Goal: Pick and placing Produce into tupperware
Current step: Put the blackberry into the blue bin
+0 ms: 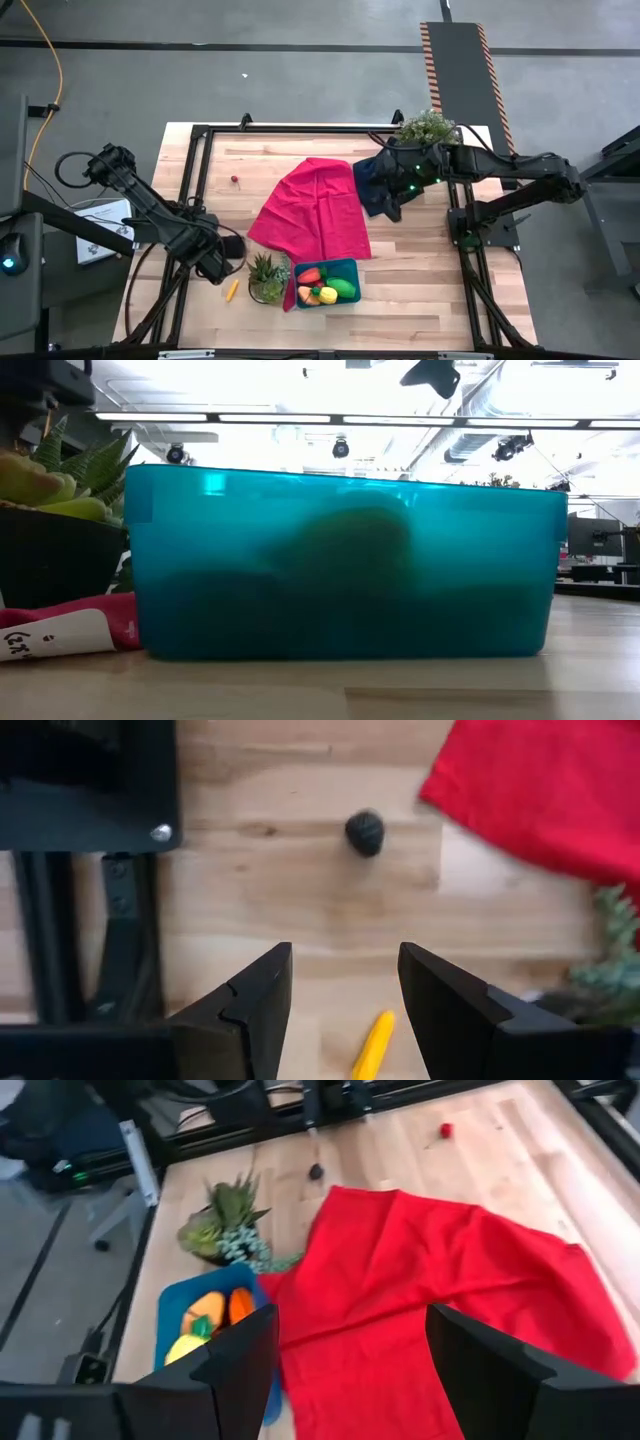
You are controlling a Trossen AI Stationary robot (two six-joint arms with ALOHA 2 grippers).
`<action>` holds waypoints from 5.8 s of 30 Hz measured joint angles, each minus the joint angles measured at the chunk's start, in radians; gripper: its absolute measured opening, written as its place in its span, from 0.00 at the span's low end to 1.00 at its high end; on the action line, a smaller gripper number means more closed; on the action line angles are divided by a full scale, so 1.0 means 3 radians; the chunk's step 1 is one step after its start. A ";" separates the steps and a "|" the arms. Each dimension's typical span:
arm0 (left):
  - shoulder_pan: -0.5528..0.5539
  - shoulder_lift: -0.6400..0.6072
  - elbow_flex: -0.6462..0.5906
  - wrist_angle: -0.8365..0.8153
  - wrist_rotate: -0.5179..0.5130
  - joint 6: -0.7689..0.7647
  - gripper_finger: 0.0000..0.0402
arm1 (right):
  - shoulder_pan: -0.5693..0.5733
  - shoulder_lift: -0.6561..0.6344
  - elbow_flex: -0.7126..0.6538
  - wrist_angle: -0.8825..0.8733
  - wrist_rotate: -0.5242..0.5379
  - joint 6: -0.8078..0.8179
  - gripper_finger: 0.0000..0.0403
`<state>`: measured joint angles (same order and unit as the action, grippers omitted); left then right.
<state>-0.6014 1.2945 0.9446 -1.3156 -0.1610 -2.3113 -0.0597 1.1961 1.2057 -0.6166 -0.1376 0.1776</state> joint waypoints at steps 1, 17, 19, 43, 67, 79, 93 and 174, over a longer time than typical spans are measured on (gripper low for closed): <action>0.0000 0.0000 -0.0031 0.0052 -0.0060 -0.0050 0.43 | 0.0000 0.0000 0.0000 -0.0002 -0.0026 -0.0012 0.60; 0.0647 0.0005 -0.0628 0.0864 -0.0111 0.0561 0.43 | 0.0001 0.0000 0.0000 -0.0002 -0.0269 -0.0066 0.60; 0.0738 0.0005 -0.0647 0.0863 -0.0110 0.0703 0.43 | 0.0001 0.0000 0.0000 -0.0003 -0.0271 -0.0027 0.60; 0.1022 0.0065 -0.1026 0.1370 0.0277 0.1270 0.43 | 0.0001 0.0000 -0.0001 -0.0002 -0.0265 0.0104 0.60; 0.1022 0.0065 -0.1166 0.1554 0.0122 0.1170 0.43 | 0.0001 0.0000 -0.0001 0.0000 -0.0243 0.0165 0.60; 0.1022 0.0065 -0.1166 0.1504 0.0062 0.1142 0.43 | 0.0001 0.0000 -0.0001 0.0000 -0.0238 0.0140 0.60; 0.1022 0.0065 -0.1170 0.1508 0.0047 0.1144 0.43 | 0.0004 0.0000 -0.0001 0.0001 -0.0231 0.0128 0.60; 0.1022 0.0274 -0.1167 0.1687 0.0045 0.1144 0.24 | 0.0005 -0.0001 -0.0001 0.0000 -0.0237 0.0114 0.60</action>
<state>-0.2947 1.3767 0.5945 -0.8094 -0.1474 -1.9680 -0.0582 1.1957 1.2053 -0.6167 -0.2087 0.2119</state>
